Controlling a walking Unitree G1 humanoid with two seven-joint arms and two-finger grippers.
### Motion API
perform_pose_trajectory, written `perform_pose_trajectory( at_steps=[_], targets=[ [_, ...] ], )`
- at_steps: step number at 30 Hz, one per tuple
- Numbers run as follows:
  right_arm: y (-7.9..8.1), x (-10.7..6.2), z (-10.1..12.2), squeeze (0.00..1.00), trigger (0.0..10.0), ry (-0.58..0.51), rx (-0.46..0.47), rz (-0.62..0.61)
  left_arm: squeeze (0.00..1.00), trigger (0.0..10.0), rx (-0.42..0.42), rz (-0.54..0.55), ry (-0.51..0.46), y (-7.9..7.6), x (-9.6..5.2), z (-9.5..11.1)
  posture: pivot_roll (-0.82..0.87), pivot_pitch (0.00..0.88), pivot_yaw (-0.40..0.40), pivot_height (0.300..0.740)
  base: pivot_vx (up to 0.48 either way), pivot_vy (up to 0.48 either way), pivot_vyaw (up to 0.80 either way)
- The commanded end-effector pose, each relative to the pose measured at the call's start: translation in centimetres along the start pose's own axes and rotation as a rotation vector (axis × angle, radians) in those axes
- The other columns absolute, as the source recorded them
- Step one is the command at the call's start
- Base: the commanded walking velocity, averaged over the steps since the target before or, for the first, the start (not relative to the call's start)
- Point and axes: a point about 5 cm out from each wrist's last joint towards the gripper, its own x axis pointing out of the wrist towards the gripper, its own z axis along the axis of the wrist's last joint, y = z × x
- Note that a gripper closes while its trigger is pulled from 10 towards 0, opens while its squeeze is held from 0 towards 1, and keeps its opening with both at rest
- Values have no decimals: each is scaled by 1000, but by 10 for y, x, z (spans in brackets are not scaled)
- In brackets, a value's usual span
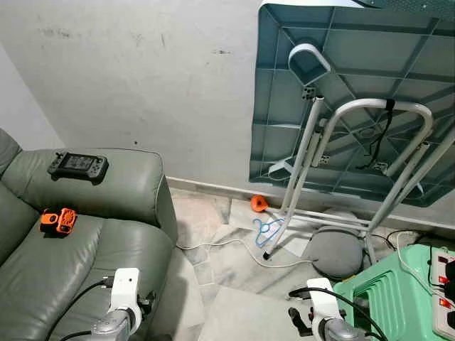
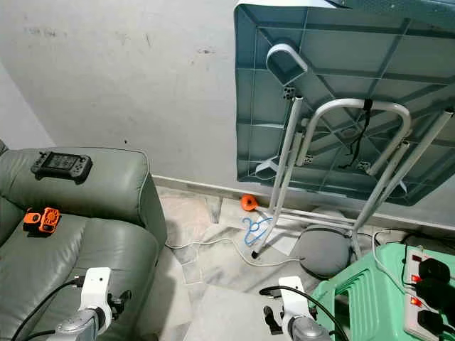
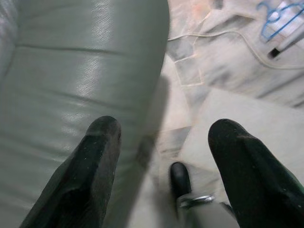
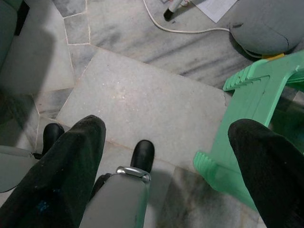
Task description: Move the pillow to the sofa
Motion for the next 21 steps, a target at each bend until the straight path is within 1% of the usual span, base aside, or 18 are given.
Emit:
perform_pose_trajectory(
  at_steps=[1,2,3,4,5,6,7,8,9,10,12,15,17,18,21],
  targets=[
    [1,0,-2,0,10000,15,8,4,0,10000,62,61,27,8,0,1,-85,6,41,740,0,0,0],
    [0,0,-1,0,10000,5,-19,-26,0,10000,65,15,10,5,0,3,-84,7,40,740,0,0,0],
    [0,0,-1,0,10000,5,-19,-26,0,10000,65,15,10,5,0,3,-84,7,40,740,0,0,0],
    [-1,0,0,0,10000,-3,-17,-42,0,10000,45,0,4,5,0,3,-84,7,40,740,0,0,0],
    [-1,0,0,0,10000,-12,6,-59,0,10000,23,2,-4,4,0,4,-82,7,38,740,0,0,0],
    [-1,0,0,0,10000,-12,6,-59,0,10000,23,2,-4,4,0,4,-82,7,38,740,0,0,0],
    [0,0,0,0,10000,-13,51,-50,0,10000,34,12,-3,5,0,4,-82,6,38,740,0,0,0],
    [0,0,1,0,10000,-13,68,-47,0,10000,46,17,-2,5,1,4,-82,4,37,740,0,0,0],
    [-3,0,3,0,10000,-28,18,-87,0,10000,61,23,-2,4,1,5,-82,1,36,740,0,0,0],
    [-4,0,2,0,10000,-22,1,-98,0,10000,65,28,-1,4,1,4,-81,0,35,740,0,0,0],
    [-5,0,3,0,10000,-15,27,-89,0,10000,77,46,-13,5,0,5,-79,0,34,740,0,0,0],
    [-6,0,3,0,10000,-10,53,-82,0,10000,34,27,26,6,0,0,-78,0,34,740,0,0,0],
    [-3,1,5,0,10000,-11,-9,-36,0,10000,62,6,18,6,0,1,-72,0,33,740,0,0,0],
    [-2,1,5,0,10000,-9,-12,-25,0,10000,71,3,18,5,0,1,-72,0,33,740,0,0,0],
    [2,1,5,0,10000,-8,-12,-8,0,10000,91,5,33,5,0,-2,-66,0,33,740,0,0,754]
  ],
)
